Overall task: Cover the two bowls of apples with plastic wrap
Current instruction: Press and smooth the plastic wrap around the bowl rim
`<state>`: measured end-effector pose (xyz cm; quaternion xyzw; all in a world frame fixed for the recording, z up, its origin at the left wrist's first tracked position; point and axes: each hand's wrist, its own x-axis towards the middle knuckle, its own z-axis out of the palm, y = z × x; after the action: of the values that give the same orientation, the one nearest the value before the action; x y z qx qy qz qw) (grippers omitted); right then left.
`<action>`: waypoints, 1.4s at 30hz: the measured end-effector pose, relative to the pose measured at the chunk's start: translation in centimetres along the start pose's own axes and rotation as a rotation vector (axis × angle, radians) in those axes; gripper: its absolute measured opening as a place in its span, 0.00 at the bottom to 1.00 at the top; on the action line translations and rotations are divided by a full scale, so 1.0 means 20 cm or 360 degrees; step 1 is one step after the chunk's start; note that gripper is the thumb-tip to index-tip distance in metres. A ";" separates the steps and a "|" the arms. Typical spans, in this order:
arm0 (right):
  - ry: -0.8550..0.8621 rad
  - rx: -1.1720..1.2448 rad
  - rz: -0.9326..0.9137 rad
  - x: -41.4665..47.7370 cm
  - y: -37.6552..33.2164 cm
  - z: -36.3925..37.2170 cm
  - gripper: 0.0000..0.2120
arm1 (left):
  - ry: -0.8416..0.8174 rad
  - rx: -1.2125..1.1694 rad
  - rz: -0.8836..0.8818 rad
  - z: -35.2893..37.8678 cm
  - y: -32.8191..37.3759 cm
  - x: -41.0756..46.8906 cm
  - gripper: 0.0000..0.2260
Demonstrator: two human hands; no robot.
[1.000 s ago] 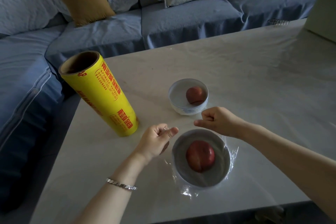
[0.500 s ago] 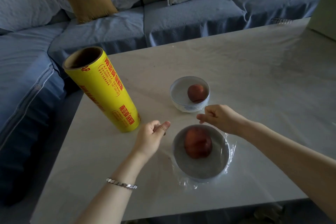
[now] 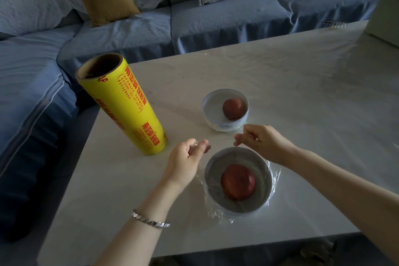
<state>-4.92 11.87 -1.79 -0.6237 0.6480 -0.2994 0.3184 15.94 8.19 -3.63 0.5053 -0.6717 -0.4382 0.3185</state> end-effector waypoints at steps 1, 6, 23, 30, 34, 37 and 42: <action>0.0000 -0.0031 0.0013 0.01 0.01 0.00 0.22 | -0.0006 -0.0075 -0.0067 0.01 0.01 0.00 0.14; -0.0003 -0.0116 0.0040 0.03 0.00 0.02 0.21 | 0.0079 -0.0230 -0.0269 0.05 -0.01 0.02 0.15; 0.0456 -0.0012 0.0008 0.02 0.02 0.16 0.22 | 0.0806 0.0291 0.0042 0.15 0.00 -0.06 0.21; 0.0437 0.0091 0.0107 0.04 0.04 0.17 0.23 | 0.0685 0.0196 -0.0182 0.15 -0.07 -0.02 0.20; 0.0435 0.0146 0.0119 0.05 0.05 0.18 0.22 | 0.0629 -0.0044 -0.0461 0.16 -0.11 0.00 0.20; 0.0356 0.0269 0.0309 0.07 0.07 0.18 0.22 | 0.0384 -0.0183 -0.0870 0.14 -0.15 0.03 0.21; -0.0003 0.0448 0.0818 0.07 0.09 0.13 0.22 | -0.0012 0.0588 -0.0768 0.10 -0.11 0.03 0.08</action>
<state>-4.01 10.55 -4.86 -0.3890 0.7366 -0.2953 0.4679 14.96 7.92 -6.40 0.6980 -0.6018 -0.3736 0.1055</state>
